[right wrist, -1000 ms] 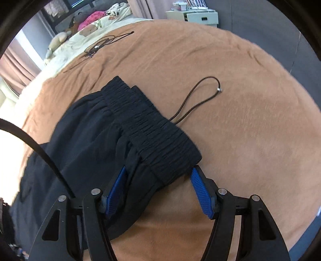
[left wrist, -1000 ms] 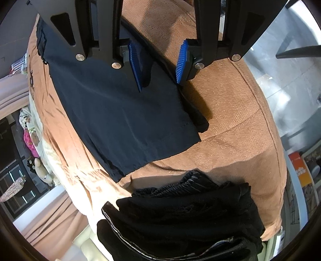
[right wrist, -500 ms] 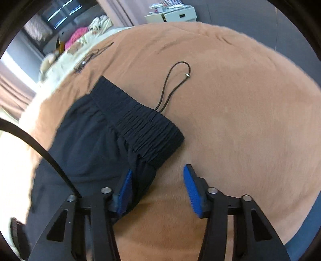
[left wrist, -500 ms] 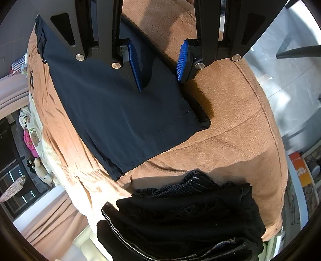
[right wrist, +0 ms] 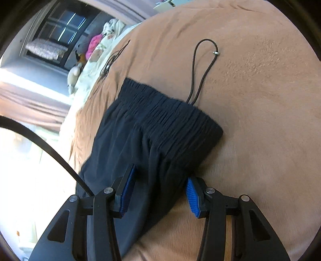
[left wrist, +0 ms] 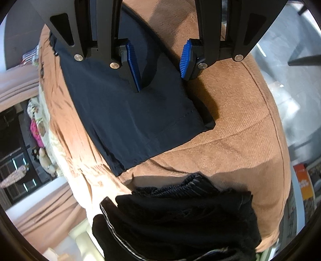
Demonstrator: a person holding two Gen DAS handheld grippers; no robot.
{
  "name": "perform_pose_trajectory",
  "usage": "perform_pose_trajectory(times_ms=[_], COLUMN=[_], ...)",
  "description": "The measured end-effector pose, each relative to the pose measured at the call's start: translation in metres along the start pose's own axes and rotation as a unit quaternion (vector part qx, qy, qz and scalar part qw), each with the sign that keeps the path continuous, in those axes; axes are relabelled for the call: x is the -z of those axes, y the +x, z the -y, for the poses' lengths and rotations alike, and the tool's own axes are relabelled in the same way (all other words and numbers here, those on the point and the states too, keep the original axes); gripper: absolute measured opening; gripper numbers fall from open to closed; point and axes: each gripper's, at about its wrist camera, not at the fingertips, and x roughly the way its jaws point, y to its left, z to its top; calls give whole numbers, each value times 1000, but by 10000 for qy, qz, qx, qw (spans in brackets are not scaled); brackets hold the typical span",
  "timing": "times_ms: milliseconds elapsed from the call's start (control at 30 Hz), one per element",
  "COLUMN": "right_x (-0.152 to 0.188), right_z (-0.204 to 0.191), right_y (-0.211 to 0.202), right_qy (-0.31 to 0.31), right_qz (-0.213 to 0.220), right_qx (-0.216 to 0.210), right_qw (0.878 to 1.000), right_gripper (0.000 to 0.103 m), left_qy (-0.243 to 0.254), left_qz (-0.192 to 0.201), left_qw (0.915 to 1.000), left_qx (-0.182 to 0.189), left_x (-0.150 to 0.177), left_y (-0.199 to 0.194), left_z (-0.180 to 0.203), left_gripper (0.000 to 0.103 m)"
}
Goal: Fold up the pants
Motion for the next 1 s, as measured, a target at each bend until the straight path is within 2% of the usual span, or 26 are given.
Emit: perform_pose_trajectory(times_ms=[33,100,133,233,467,567,733,833,900,1000], right_x=[-2,-8,-8,-2,17,25,43,51,57,67], right_z=[2,3,1,-3,-2,11,30,37,38,33], right_y=[-1,3,3,-10,-45,-57,-62,-64,-64,-75], right_qy=[52,48,22,-89,-122,1,156,298,392,486], right_qz=[37,87,81,282,615,740,694,669,681,674], right_qx=[-48,47,45,-19,-55,-27,108,181,212,384], right_qw=[10000,9999,10000,9996,9980,9973,9974,9972,9967,9958], right_gripper=[45,24,19,13,12,12,12,12,14,24], left_qy=[-65,-174,-209,-266,-184,-136,-26,-120,-150,-66], left_qz=[16,54,73,100,104,37,-15,6,11,13], left_qw=[10000,9997,9996,9993,9992,9986,9970,9927,9902,9906], left_qx=[51,156,189,246,327,500,777,1197,1387,1368], left_x=[0,0,-1,-1,-1,4,12,13,13,13], left_y=[0,0,1,1,2,3,6,8,10,14], left_z=[-2,-4,-6,-8,-5,-4,0,-5,-6,-5], left_gripper=[38,38,38,38,38,38,38,38,38,35])
